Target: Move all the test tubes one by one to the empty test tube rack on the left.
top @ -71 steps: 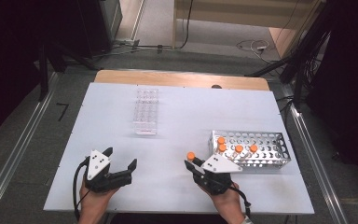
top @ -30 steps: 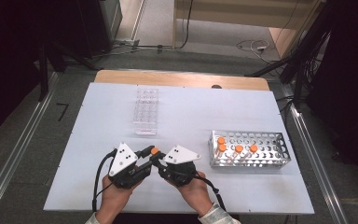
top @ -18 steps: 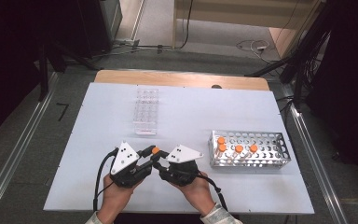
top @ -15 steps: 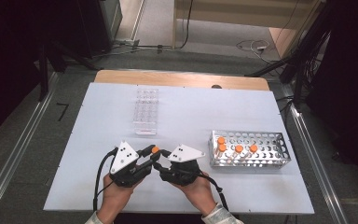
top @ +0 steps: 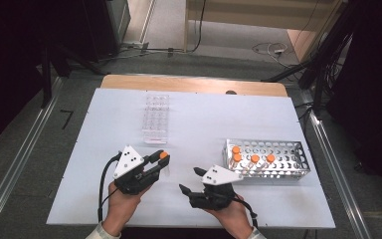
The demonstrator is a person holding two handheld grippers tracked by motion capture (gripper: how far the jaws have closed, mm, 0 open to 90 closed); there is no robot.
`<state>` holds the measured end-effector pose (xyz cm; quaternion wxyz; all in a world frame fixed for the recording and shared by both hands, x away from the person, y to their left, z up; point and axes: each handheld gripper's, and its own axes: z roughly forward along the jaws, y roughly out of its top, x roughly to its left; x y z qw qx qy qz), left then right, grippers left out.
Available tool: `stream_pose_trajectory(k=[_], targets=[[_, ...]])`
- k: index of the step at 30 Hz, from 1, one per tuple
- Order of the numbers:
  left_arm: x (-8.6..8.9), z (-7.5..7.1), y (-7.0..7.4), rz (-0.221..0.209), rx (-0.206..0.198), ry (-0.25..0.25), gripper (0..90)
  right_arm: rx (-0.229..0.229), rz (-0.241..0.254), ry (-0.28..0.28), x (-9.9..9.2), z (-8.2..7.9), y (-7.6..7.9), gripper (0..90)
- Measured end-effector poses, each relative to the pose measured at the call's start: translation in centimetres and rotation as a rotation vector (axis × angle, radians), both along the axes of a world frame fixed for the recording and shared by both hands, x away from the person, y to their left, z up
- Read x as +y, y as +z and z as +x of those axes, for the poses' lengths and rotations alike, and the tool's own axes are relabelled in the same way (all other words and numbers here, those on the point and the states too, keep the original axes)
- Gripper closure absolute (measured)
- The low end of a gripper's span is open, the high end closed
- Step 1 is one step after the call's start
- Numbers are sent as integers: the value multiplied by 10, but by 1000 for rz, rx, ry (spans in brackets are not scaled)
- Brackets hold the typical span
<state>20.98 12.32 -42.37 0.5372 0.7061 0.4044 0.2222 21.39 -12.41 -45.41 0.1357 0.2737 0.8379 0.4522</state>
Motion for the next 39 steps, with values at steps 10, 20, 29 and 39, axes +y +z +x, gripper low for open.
stream_pose_trajectory(k=[10,20,29,39], targets=[[-3,18,7,17,6,34,701,10,-1,-91,-76,-39,-5,301],[-5,52,14,24,22,72,701,9,67,-210,-127,-45,-3,301],[1,82,26,25,20,128,702,8,53,-213,-123,-43,-4,295],[7,109,41,35,-5,190,703,6,52,-212,-122,-42,-5,294]])
